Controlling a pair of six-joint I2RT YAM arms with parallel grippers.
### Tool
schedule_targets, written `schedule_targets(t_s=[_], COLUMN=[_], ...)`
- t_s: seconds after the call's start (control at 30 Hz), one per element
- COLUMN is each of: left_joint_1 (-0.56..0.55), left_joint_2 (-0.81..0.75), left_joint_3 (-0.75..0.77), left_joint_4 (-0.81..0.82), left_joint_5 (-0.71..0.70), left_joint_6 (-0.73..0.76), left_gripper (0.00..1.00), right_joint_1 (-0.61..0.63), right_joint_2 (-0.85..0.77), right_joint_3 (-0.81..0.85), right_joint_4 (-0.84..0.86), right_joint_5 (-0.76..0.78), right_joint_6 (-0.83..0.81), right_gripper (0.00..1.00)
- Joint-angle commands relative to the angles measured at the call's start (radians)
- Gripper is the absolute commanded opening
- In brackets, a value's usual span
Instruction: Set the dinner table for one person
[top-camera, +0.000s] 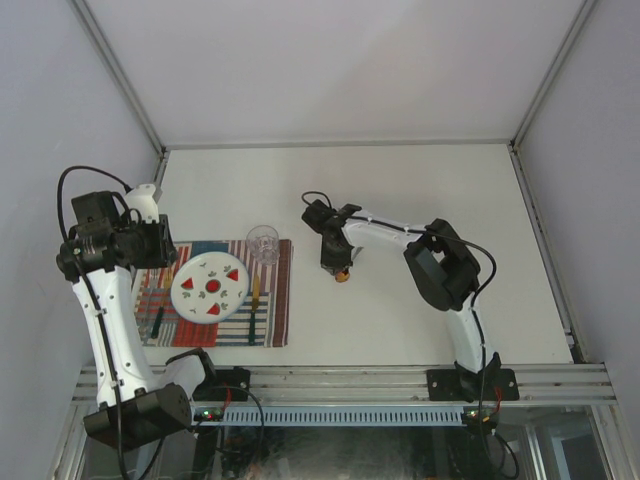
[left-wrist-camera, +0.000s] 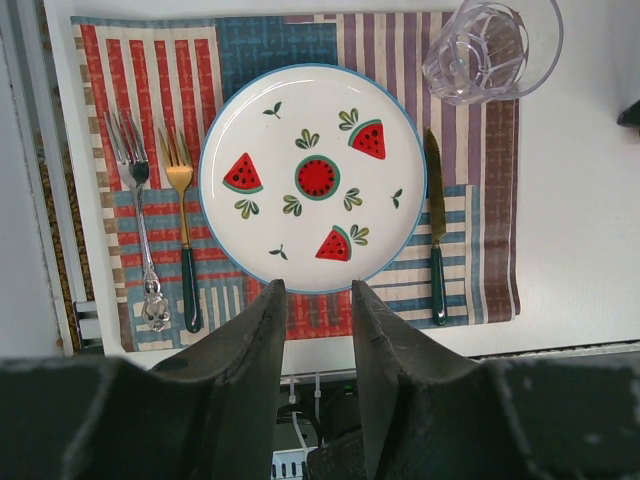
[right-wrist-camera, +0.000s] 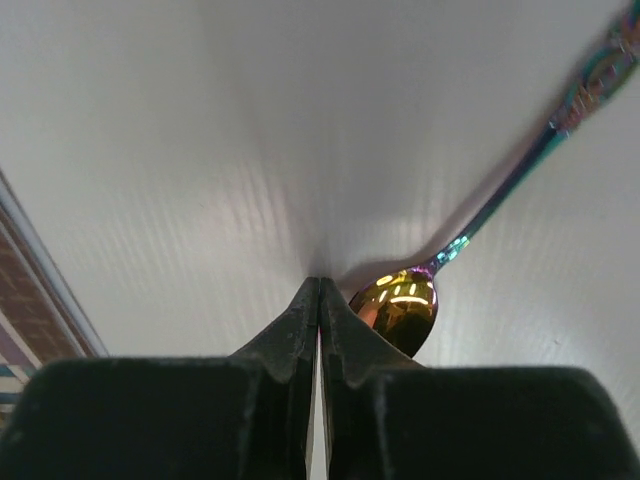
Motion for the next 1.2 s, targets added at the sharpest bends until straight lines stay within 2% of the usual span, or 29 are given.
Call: schedule_targets(t_s=[0.0, 0.17, 0.37, 0.77, 0.93, 1.17], left_joint_1=[0.006, 0.006, 0.005, 0.005, 0.005, 0.005], left_joint_2=[0.006, 0.012, 0.002, -0.012, -0.004, 0.021], left_joint_3=[0.011, 0.011, 0.001, -0.011, -0.023, -0.048], left_joint_4=[0.021, 0.02, 0.019, 0.021, 0.035, 0.082], left_joint_5=[0.01, 0.019, 0.036, 0.034, 0.046, 0.034], left_joint_6=[-0.016, -0.01, -0.001, 0.019, 0.02, -0.005], left_gripper=[0.38, 0.37, 0.38, 0.38, 0.38, 0.37], right_joint_1=[0.026, 0.051, 0.072, 0.097, 0.096, 0.033], right_joint_2=[-0.109, -0.172, -0.205, -0.248, -0.3, -0.305], right_joint_3=[-0.104, -0.191, -0.217, -0.204, -0.134, -0.098], right_joint_4=[0.016, 0.0, -0.008, -0.041, -0.065, -0.134], right_joint_5=[-0.005, 0.014, 0.03, 0.078, 0.147, 0.186], right_joint_6=[0.023, 0.038, 0.04, 0.024, 0.006, -0.014], right_gripper=[0.0, 0.0, 0.0, 0.0, 0.0, 0.0])
